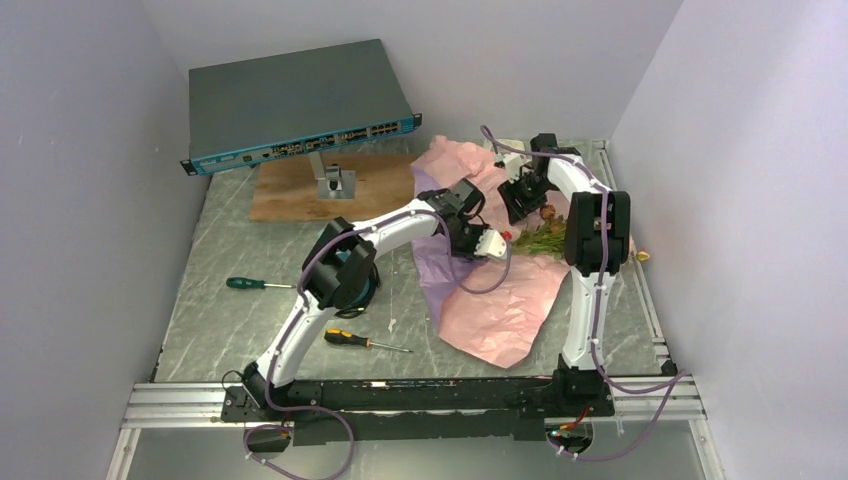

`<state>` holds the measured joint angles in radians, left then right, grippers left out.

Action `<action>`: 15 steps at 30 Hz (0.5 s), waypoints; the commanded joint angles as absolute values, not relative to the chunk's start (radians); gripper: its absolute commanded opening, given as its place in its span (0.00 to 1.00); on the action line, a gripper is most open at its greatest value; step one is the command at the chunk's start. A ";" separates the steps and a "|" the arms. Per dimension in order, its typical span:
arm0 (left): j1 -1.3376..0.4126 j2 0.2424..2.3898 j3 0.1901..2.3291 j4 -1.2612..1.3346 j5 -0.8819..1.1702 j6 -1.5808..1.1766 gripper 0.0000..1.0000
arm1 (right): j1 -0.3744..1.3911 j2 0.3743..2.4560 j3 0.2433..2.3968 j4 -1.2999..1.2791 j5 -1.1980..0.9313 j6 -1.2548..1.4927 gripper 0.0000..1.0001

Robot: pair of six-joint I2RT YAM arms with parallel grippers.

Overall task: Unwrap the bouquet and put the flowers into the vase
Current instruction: Adjust the wrapping paper at the center of the board.

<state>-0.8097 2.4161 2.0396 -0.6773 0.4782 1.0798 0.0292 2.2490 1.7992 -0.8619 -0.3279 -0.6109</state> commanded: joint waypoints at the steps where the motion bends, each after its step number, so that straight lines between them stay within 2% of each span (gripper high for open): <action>1: -0.900 2.333 1.897 -0.737 0.597 1.033 0.34 | 0.067 2.313 1.851 -0.884 -0.364 -0.641 0.54; 5: -0.922 2.311 1.870 -0.703 0.642 0.933 0.34 | 0.106 2.296 1.836 -0.898 -0.396 -0.654 0.54; 12: -0.904 2.298 1.867 -0.618 0.596 0.835 0.35 | 0.123 2.229 1.819 -0.938 -0.448 -0.652 0.58; 15: -0.878 2.283 1.879 -0.603 0.586 0.803 0.40 | 0.118 2.170 1.843 -0.947 -0.455 -0.629 0.59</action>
